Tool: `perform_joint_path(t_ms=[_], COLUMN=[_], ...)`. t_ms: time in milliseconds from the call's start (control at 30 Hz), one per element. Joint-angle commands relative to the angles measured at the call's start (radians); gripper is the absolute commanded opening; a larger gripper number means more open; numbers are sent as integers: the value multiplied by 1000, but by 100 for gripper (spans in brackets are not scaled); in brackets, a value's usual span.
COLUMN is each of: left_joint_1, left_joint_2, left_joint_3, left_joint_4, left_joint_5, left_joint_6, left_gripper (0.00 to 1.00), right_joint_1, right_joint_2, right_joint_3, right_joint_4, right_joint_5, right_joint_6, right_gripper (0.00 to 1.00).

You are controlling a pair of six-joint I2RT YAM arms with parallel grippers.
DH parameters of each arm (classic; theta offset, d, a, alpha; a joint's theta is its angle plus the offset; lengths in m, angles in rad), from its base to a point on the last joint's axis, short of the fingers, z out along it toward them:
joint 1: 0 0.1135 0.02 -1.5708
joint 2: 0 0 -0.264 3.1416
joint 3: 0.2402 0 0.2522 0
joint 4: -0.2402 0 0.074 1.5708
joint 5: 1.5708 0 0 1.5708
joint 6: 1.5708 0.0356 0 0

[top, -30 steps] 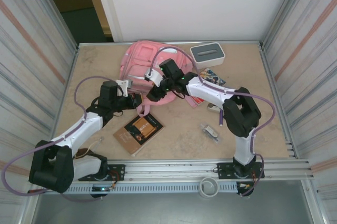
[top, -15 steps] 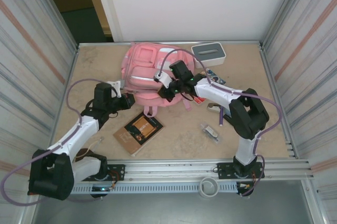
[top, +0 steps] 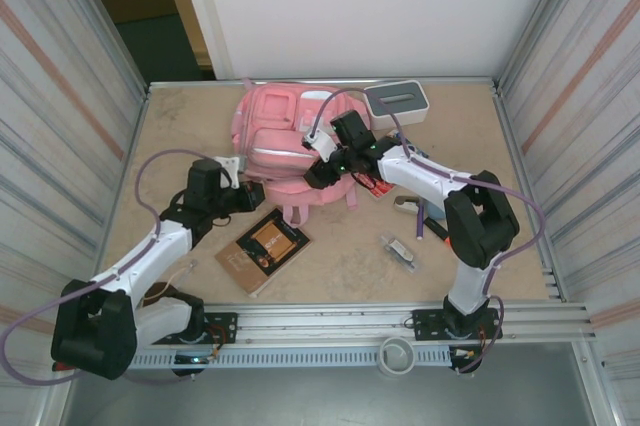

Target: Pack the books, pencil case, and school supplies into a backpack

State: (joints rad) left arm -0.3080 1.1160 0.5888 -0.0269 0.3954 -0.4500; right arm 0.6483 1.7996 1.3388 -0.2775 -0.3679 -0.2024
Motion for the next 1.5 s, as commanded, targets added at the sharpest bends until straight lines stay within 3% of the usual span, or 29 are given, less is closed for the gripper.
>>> perform_joint_path(t_ms=[0, 200, 333, 500, 567, 633, 1100, 1233, 1267, 1400, 1467], left_joint_1=[-17, -18, -18, -13, -9, -8, 64, 60, 56, 27, 16], left_joint_2=[-9, -25, -50, -89, -101, -116, -163, -160, -162, -169, -175], left_joint_3=[43, 42, 36, 28, 30, 35, 16, 22, 22, 35, 41], left_joint_4=[61, 55, 37, 11, -10, -40, -150, -125, -108, -78, -84], left_joint_5=[55, 62, 32, -28, -52, -81, -244, -194, -172, -96, -82], left_joint_6=[7, 13, 20, 20, 22, 30, 44, 44, 43, 38, 40], left_gripper=[0, 0, 0, 0, 0, 0, 0, 0, 0, 0, 0], right_joint_1=[61, 116, 116, 104, 95, 88, -5, -8, -2, 42, 66], right_joint_2=[-16, 116, 161, 113, 68, 23, -159, -161, -159, -147, -136], right_joint_3=[35, 155, 171, 119, 77, 33, -178, -173, -169, -140, -114], right_joint_4=[40, 20, 5, -8, -8, -7, 29, 54, 58, 71, 77], right_joint_5=[-28, -41, -32, 1, 7, 16, -30, -86, -92, -59, -50], right_joint_6=[34, 11, 5, -6, -8, -9, 2, 26, 30, 35, 30], right_gripper=[56, 61, 56, 14, 4, 0, 0, 0, 3, 33, 43])
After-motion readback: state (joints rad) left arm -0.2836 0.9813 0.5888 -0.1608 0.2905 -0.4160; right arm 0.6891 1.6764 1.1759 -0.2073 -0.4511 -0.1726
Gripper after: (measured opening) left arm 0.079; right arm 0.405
